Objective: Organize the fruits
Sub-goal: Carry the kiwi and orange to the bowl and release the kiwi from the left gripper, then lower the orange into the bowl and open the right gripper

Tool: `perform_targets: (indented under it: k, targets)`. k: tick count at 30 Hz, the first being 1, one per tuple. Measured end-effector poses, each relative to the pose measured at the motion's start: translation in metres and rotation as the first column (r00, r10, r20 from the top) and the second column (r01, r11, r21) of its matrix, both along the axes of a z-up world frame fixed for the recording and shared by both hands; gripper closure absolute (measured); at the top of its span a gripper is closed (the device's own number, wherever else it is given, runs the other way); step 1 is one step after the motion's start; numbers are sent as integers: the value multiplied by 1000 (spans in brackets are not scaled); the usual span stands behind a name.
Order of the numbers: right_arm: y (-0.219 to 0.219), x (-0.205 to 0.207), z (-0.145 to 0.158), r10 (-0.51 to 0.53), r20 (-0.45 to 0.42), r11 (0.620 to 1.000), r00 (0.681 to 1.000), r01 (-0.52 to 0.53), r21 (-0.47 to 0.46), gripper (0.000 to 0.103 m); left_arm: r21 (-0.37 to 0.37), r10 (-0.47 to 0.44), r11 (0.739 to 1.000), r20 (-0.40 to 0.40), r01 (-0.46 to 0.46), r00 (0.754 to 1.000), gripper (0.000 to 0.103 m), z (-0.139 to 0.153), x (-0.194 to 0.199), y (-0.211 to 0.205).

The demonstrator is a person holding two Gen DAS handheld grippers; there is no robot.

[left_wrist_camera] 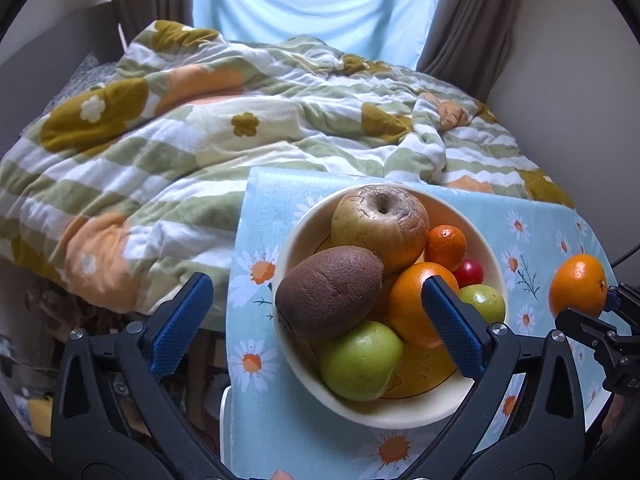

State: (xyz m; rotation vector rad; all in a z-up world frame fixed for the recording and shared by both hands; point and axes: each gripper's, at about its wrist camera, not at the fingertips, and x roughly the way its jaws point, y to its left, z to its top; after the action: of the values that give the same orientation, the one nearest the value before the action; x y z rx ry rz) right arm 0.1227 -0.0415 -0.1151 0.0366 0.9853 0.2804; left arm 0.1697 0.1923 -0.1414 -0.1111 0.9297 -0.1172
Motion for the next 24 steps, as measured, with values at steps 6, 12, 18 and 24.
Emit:
perform_targets:
  k: [6, 12, 18, 24]
  targets:
    - [4, -5, 10, 50, 6, 999, 999, -50, -4, 48, 8, 43, 999, -6, -43, 999, 0, 14, -25, 6]
    - [23, -7, 18, 126, 18, 992, 992, -126, -1, 48, 60, 62, 996, -29, -60, 998, 0, 18, -56, 9]
    - [44, -8, 13, 198, 8, 980, 980, -198, -1, 48, 87, 86, 993, -53, -81, 995, 0, 14, -82, 16]
    - [64, -7, -2, 245, -14, 969, 969, -246, 0, 48, 91, 104, 991, -85, -96, 991, 0, 0, -100, 23]
